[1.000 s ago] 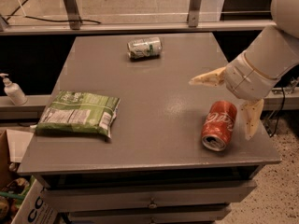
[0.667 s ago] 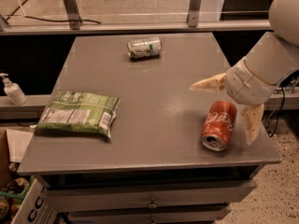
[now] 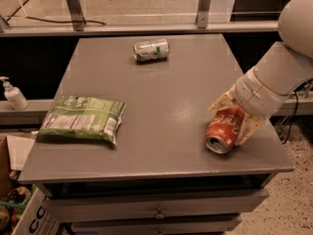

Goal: Move coke can near 7up can

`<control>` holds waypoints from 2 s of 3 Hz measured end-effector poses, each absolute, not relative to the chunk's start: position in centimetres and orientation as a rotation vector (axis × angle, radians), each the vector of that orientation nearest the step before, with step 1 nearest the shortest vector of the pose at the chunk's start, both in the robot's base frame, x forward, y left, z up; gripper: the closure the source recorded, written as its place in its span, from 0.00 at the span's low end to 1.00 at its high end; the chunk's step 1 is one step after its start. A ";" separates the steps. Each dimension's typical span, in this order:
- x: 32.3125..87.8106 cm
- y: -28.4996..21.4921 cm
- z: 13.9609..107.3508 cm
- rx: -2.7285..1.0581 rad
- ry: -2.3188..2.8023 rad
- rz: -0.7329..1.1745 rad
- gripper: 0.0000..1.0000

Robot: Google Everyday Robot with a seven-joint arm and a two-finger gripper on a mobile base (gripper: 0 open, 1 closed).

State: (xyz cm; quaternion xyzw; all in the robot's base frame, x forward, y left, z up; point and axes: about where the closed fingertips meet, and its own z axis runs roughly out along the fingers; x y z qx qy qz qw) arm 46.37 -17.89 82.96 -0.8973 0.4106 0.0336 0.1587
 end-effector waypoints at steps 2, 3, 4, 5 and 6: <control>48.3 -17.3 85.1 -2.491 1.267 0.049 0.87; 51.9 -16.6 88.3 -2.405 1.316 -0.025 1.00; 51.9 -16.6 88.3 -2.405 1.316 -0.025 1.00; 53.2 -17.1 88.5 -2.371 1.333 -0.071 1.00; 57.6 -18.4 88.5 -2.323 1.349 -0.190 1.00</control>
Offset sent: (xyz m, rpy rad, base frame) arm 0.0441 0.0143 0.0500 0.0340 -0.0642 -0.1788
